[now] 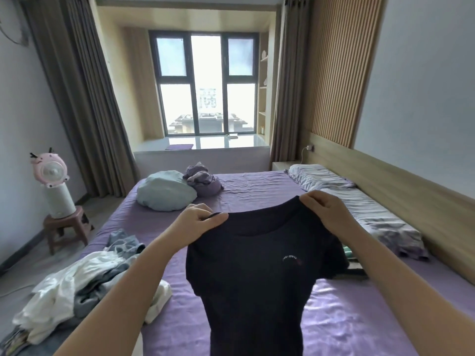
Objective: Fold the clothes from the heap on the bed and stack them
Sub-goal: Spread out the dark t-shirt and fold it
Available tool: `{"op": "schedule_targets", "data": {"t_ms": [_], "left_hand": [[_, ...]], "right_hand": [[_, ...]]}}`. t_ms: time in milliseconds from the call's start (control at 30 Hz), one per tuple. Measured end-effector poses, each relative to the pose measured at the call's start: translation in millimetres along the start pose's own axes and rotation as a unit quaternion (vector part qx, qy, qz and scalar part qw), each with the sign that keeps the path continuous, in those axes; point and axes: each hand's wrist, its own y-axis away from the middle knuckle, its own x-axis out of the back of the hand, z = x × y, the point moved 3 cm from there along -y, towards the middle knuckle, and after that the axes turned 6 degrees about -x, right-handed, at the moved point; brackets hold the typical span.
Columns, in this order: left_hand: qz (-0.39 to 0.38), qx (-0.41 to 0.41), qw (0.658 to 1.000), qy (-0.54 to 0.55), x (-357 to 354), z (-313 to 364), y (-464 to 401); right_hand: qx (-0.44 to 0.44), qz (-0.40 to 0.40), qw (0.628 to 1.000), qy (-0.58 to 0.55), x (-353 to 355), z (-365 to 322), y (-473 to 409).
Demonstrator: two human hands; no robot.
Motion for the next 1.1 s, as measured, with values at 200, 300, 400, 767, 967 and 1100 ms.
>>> {"op": "schedule_targets", "data": {"t_ms": [200, 300, 400, 767, 967, 1100], "left_hand": [[0.026, 0.028, 0.999, 0.034, -21, 10, -18], [0.000, 0.069, 0.992, 0.106, -9, 8, -20], [-0.074, 0.105, 0.984, 0.122, 10, -3, -19], [0.008, 0.051, 0.999, -0.004, 50, -47, -60], [0.031, -0.003, 0.998, 0.056, 53, -72, -94], [0.036, -0.054, 0.995, -0.069, 55, -93, -126]], "right_hand": [[0.049, -0.008, 0.995, 0.081, 15, 24, -28], [0.019, -0.052, 0.997, 0.057, 23, 36, -43], [-0.016, -0.115, 0.993, -0.003, 29, 50, -53], [-0.064, -0.090, 0.990, -0.090, -2, 62, -92], [-0.041, -0.048, 0.998, -0.017, -29, 49, -131], [-0.040, -0.033, 0.998, 0.023, -39, 46, -156]]}}
